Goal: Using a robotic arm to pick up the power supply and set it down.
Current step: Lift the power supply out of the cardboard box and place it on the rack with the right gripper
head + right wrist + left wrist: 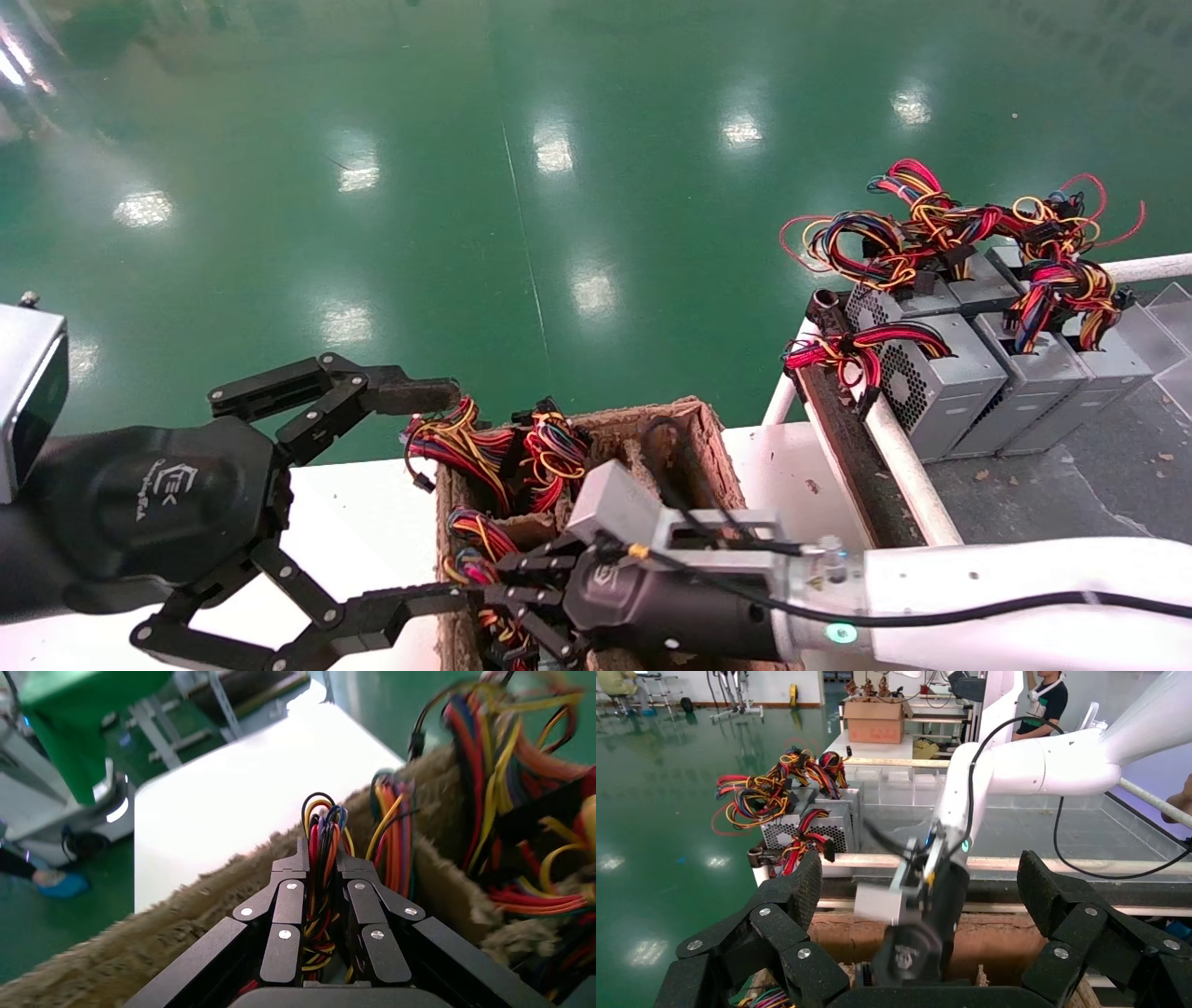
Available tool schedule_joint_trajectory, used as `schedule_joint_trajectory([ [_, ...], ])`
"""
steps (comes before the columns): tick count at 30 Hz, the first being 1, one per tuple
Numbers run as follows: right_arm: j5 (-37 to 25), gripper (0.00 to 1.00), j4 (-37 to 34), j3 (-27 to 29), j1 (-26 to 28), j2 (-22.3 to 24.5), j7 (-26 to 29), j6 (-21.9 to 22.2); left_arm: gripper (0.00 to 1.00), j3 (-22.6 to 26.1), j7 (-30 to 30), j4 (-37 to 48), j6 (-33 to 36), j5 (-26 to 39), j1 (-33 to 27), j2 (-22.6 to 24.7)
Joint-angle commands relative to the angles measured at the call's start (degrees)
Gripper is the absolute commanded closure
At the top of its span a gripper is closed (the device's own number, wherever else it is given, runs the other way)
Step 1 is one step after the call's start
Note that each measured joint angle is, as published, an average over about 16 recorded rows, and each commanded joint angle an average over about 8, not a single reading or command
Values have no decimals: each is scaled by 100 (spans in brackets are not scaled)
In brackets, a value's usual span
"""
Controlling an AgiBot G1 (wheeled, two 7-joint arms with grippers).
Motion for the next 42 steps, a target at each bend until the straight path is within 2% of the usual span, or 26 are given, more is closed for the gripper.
schedule_joint_trajectory([
  [1,199,100,22,121,-61,70,-90,-18,0,1,0,0,0,0,0,0],
  [14,1694,100,185,1151,-342,790,-593,-450,0,4,2,0,-2,-3,-1,-2],
  [25,2914,100,153,2202,-375,1746,-756,-878,0,7,3,0,-3,-5,-2,-3],
  [34,3258,100,65,2941,-300,2824,-882,-1012,0,9,5,0,-4,-6,-2,-4],
  [42,3192,100,-402,3435,-592,3814,-1145,-1171,0,11,6,0,-5,-8,-3,-5],
])
